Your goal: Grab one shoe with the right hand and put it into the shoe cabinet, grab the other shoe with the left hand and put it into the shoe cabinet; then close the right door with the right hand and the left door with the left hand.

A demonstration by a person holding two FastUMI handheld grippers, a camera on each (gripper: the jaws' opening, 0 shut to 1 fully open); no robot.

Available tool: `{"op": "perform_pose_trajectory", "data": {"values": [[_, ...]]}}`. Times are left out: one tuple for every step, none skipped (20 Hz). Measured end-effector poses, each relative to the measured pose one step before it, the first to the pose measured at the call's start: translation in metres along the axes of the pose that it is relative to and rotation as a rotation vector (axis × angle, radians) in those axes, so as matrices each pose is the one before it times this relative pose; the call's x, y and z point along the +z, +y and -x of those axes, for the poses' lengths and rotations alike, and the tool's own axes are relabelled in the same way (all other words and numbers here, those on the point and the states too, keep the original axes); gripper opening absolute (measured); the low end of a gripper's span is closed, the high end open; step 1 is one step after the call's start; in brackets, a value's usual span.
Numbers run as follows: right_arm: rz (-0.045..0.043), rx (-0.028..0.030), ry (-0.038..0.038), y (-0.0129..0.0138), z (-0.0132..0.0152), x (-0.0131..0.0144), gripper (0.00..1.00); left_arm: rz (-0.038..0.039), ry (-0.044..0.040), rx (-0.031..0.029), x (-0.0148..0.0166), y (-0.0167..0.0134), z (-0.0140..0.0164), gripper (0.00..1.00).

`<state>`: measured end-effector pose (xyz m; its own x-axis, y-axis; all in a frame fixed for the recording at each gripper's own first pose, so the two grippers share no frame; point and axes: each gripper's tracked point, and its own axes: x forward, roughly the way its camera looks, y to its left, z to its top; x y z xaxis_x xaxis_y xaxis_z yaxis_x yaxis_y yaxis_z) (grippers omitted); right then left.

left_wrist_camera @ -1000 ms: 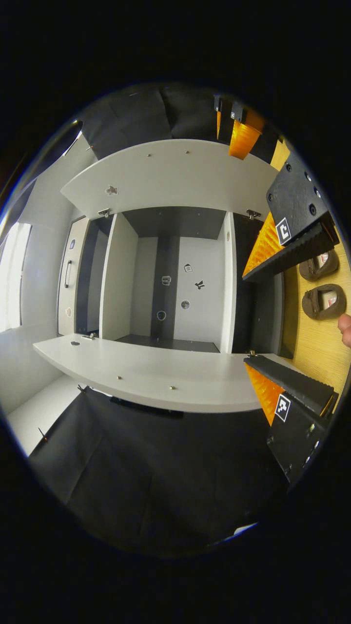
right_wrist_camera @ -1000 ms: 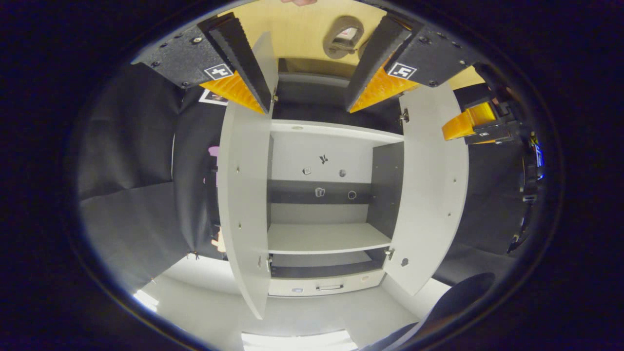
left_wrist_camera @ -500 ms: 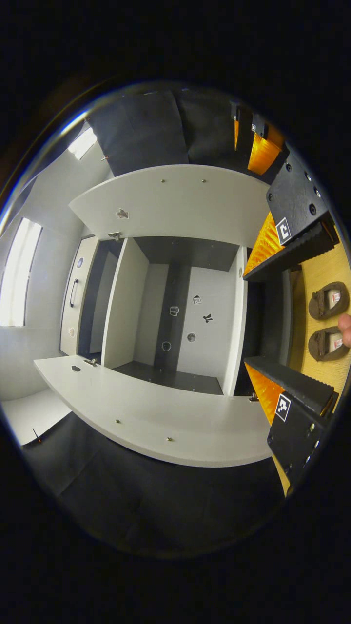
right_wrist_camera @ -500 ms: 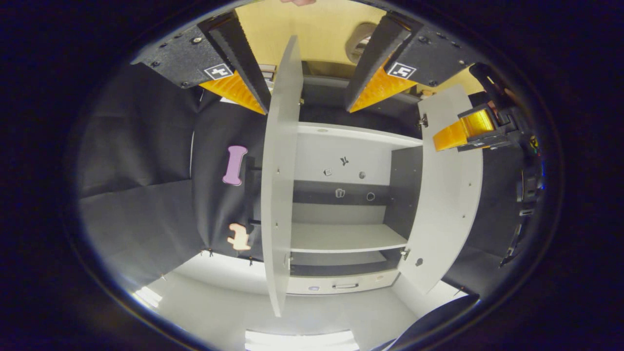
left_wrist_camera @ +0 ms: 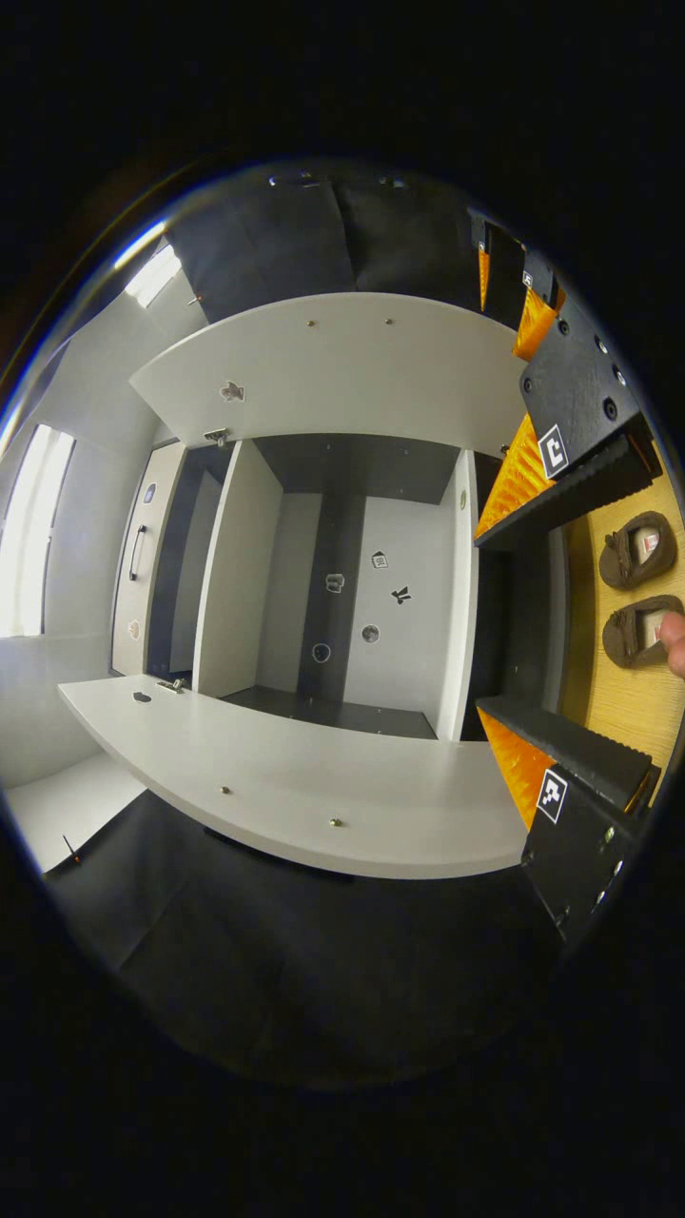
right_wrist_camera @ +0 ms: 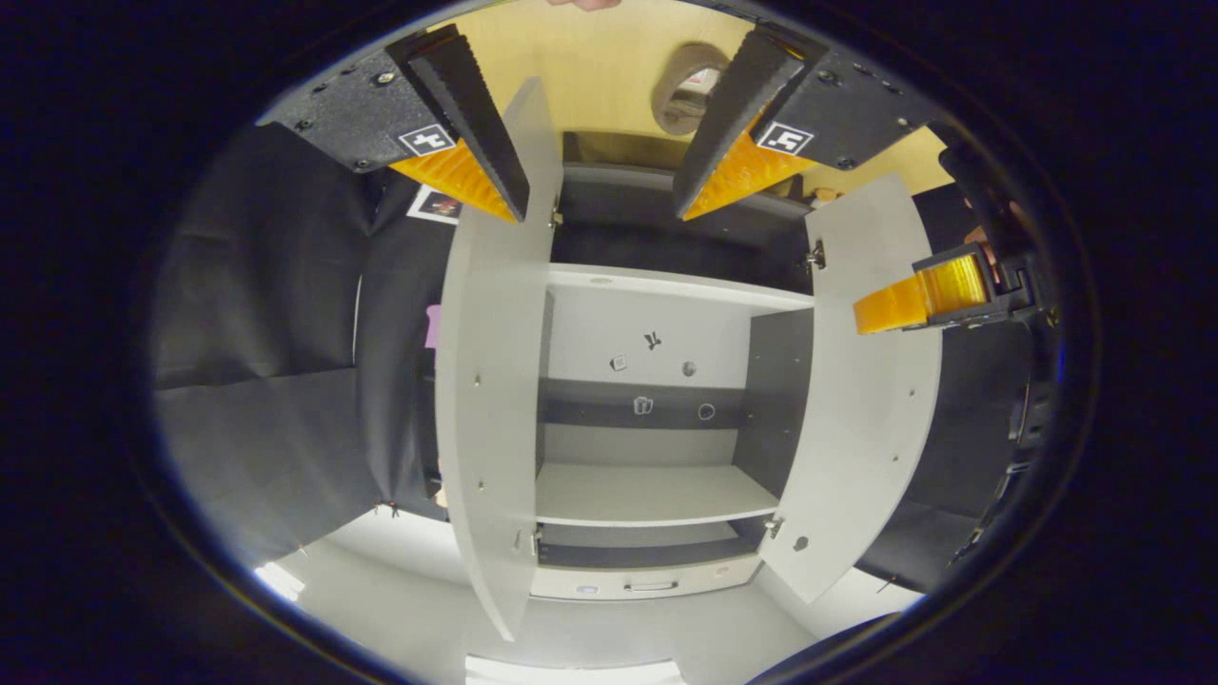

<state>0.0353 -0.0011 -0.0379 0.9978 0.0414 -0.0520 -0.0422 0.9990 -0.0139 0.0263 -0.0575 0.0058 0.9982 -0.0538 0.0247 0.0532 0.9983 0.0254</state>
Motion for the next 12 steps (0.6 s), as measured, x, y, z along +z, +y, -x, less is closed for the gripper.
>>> {"op": "perform_pose_trajectory", "data": {"values": [[-0.0027,0.0186,0.00704,0.00801,-0.00566,-0.00329,1.0,-0.00379,-0.00366,0.00577,0.00186,0.00423,0.00093,0.94],[0.00165,0.01844,0.00899,0.00901,-0.00667,-0.00417,1.0,-0.00366,-0.0028,0.00505,0.00144,0.00369,0.00078,0.94],[0.00537,0.0172,0.01197,0.00865,-0.00704,-0.00585,1.0,-0.00305,-0.00058,0.00509,0.0007,0.00379,-0.00006,0.94],[0.00827,0.01522,0.01449,0.00798,-0.00691,-0.00629,1.0,-0.00153,0.00017,0.00585,0.0004,0.00366,0.00045,0.94],[0.00801,0.01496,0.01243,0.00582,-0.00651,-0.00604,1.0,0.00121,0.00171,0.00333,0.00025,0.0026,0.00125,0.94],[0.00363,0.01826,0.01757,0.00775,-0.00741,-0.00727,1.0,0.00405,0.00122,0.0016,-0.00015,0.00186,0.00106,0.94],[0.00088,0.0196,0.02556,0.008,-0.00927,-0.01018,1.0,0.00382,-0.0006,0.00148,0.00001,0.00242,0.00167,0.94],[-0.00041,0.02411,0.03119,0.00966,-0.00981,-0.01293,1.0,0.00019,-0.00119,0.00269,0.00032,0.00205,0.0007,0.95],[-0.00029,0.0244,0.04487,0.00785,-0.00975,-0.01616,1.0,-0.00113,-0.00153,0.00148,-0.00027,0.00195,-0.00038,0.94],[-0.0063,0.01762,0.03889,0.00682,-0.00965,-0.01573,1.0,-0.00195,-0.00143,-0.00001,-0.00039,0.00189,-0.00005,0.94],[-0.00562,0.01429,0.04964,0.0068,-0.0113,-0.01867,0.98,-0.00137,-0.00137,0.00133,-0.00042,0.00119,0.00183,0.94],[-0.00394,0.01054,0.0589,0.00508,-0.01037,-0.02194,0.98,-0.00052,0.00173,0.00152,-0.00061,0.00185,0.00113,0.94]]}}
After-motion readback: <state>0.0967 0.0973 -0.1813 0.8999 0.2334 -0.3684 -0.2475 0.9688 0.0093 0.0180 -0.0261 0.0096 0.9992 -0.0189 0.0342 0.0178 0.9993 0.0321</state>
